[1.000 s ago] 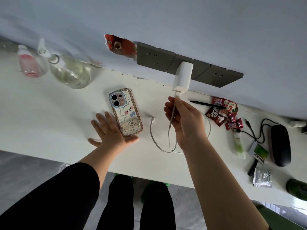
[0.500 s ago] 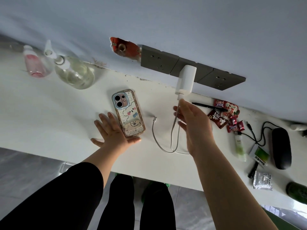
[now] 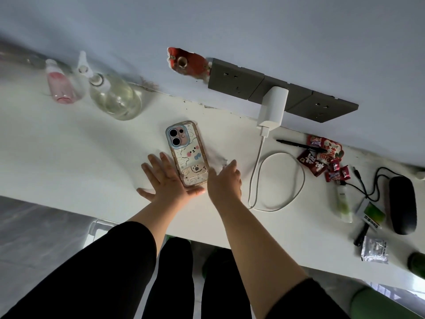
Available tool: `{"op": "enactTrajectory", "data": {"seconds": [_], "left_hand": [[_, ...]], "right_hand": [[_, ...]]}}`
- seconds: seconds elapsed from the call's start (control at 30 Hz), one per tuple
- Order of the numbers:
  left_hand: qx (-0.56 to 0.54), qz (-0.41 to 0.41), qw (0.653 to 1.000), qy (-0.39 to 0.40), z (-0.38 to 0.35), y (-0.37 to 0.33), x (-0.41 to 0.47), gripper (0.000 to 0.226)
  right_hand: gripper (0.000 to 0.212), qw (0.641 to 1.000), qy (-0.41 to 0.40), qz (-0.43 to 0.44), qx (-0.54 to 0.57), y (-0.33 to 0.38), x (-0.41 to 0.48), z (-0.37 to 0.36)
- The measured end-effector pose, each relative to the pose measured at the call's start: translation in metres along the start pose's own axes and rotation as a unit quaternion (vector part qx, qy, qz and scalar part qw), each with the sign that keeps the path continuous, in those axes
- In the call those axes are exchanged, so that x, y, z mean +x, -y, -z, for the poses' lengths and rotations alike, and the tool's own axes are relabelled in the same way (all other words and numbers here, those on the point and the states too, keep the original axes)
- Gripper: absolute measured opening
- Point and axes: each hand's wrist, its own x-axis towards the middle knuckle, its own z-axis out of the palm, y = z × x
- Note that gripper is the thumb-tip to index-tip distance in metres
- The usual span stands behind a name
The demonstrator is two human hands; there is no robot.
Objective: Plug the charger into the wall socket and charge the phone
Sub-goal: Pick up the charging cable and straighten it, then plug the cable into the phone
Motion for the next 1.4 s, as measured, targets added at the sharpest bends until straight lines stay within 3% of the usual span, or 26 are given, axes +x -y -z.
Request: {"op": "enactTrajectory", "data": {"seconds": [0.07,0.17,0.4,0.5,0.6,0.77,0.8,0.87,1.17,1.33,1.4], "left_hand": [[0.002,0.0,1.0,0.001,0.0,0.001,0.0,0.154],[0.004,-0.003,1.0,0.005,0.0,0.001,-0.001,0.152],[0.046,-0.042,0.998,0.019,0.018,0.009,-0.007,0.133],[0.181,-0.136,0.973,-0.043,0.039,0.024,-0.006,0.123],[0.336,-0.328,0.872,-0.136,0.06,0.018,0.011,0.115],[0.518,-0.564,0.631,-0.129,0.07,-0.023,0.047,0.069],[0.538,-0.575,0.601,-0.135,0.068,-0.027,0.051,0.062],[0.567,-0.566,0.582,-0.141,0.065,-0.031,0.054,0.062],[0.436,-0.483,0.754,-0.088,0.059,-0.04,0.03,0.081],[0.323,-0.414,0.847,-0.084,0.058,-0.015,-0.007,0.083],[0.275,-0.401,0.868,-0.096,0.064,-0.003,-0.028,0.086]], "right_hand": [[0.038,0.997,-0.021,-0.033,0.062,0.0,0.012,-0.002],[0.026,0.991,-0.035,-0.027,0.127,-0.013,0.019,-0.003],[0.045,0.997,-0.032,0.003,0.072,-0.054,0.0,-0.003],[0.038,0.995,-0.015,0.017,0.096,-0.065,-0.006,-0.005],[0.023,0.992,0.004,0.011,0.123,-0.073,-0.005,-0.008],[0.02,0.992,0.027,0.012,0.121,-0.085,-0.008,-0.013],[0.02,0.992,0.033,0.014,0.118,-0.087,-0.009,-0.014],[0.019,0.992,0.045,0.014,0.115,-0.089,-0.01,-0.017],[0.018,0.992,0.063,0.023,0.11,-0.071,-0.03,-0.006],[0.014,0.983,0.072,0.072,0.15,-0.051,-0.061,0.024],[0.013,0.979,0.079,0.101,0.158,-0.044,-0.075,0.044]]}}
